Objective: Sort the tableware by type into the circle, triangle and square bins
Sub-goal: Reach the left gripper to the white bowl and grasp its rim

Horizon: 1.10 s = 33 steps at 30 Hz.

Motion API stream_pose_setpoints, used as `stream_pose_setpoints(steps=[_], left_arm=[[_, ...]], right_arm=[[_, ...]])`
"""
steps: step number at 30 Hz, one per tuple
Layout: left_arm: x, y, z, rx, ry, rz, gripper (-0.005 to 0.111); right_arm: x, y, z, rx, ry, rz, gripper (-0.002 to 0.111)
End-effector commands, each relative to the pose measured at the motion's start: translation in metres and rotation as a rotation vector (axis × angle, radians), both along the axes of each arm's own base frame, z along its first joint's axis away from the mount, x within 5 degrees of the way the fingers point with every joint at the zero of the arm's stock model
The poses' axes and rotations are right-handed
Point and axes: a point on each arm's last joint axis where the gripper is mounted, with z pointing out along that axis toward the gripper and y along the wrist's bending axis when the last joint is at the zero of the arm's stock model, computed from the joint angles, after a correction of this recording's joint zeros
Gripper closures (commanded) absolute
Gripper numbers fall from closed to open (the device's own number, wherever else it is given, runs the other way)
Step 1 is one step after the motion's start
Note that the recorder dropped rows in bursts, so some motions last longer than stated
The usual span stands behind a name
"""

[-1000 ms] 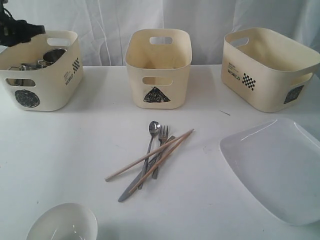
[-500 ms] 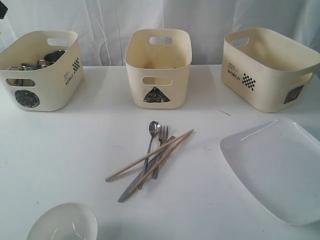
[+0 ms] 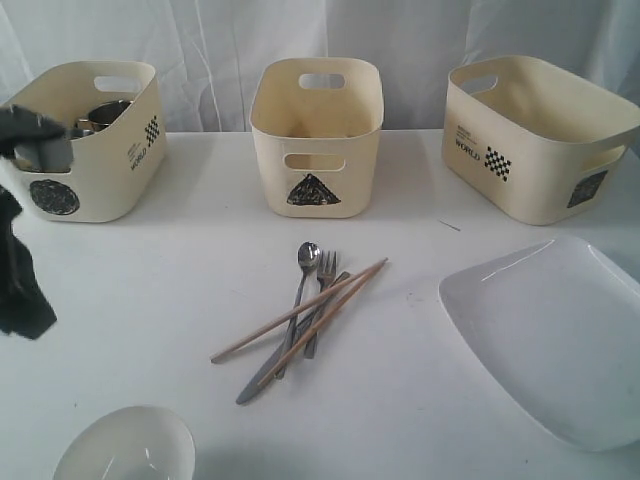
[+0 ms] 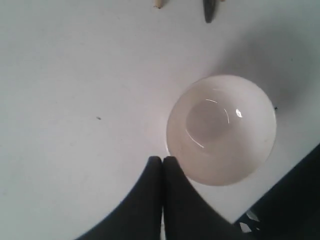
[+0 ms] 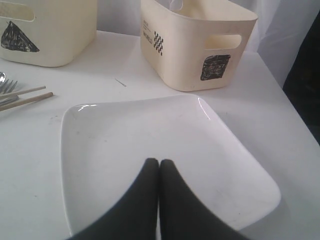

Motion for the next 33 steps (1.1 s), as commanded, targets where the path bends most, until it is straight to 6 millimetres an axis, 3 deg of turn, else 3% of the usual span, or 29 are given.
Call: stream_pose_setpoints(steps=[1,4,10,12,22,24,28,33], left_arm=[[-0.018,-0.006,-0.031,-0.007,-0.11,-0.037,0.106],[-0.02,-0.005,-0.045,-0.005,-0.112,-0.024,0.094],[-0.018,-0.008,-0.073,-0.046,-0.112,0.038,0.04],[-0.019,-0.008,-0.082,-0.042,-0.079,0.042,0.034],[-0.025,-0.015,-0.124,-0.05,0.095,-0.069,0.047],[-0.024,-0.015,-0.127,-0.042,0.091,-0.078,0.058],[-0.02,-0.015,-0.127,-0.045,0.057,-0.066,0.102],[-0.013,-0.013,-0.115,-0.011,-0.032,-0.1,0.107]], right_arm=[[0.0,0.0,0.0,-0.005,-0.014,0.001,0.108],[0.0,0.0,0.0,-0.005,-0.014,0.001,0.108],[0.0,0.0,0.0,-0.005,-0.014,0.001,0.108],[0.0,0.0,0.0,-0.005,-0.014,0.001,0.108],[0.0,0.0,0.0,-0.005,-0.014,0.001,0.108],[0.0,0.0,0.0,-0.005,-0.014,0.001,0.108],[0.0,0.0,0.0,-0.005,-0.014,0.001,0.108],[0.0,0.0,0.0,-0.005,-0.014,0.001,0.108]])
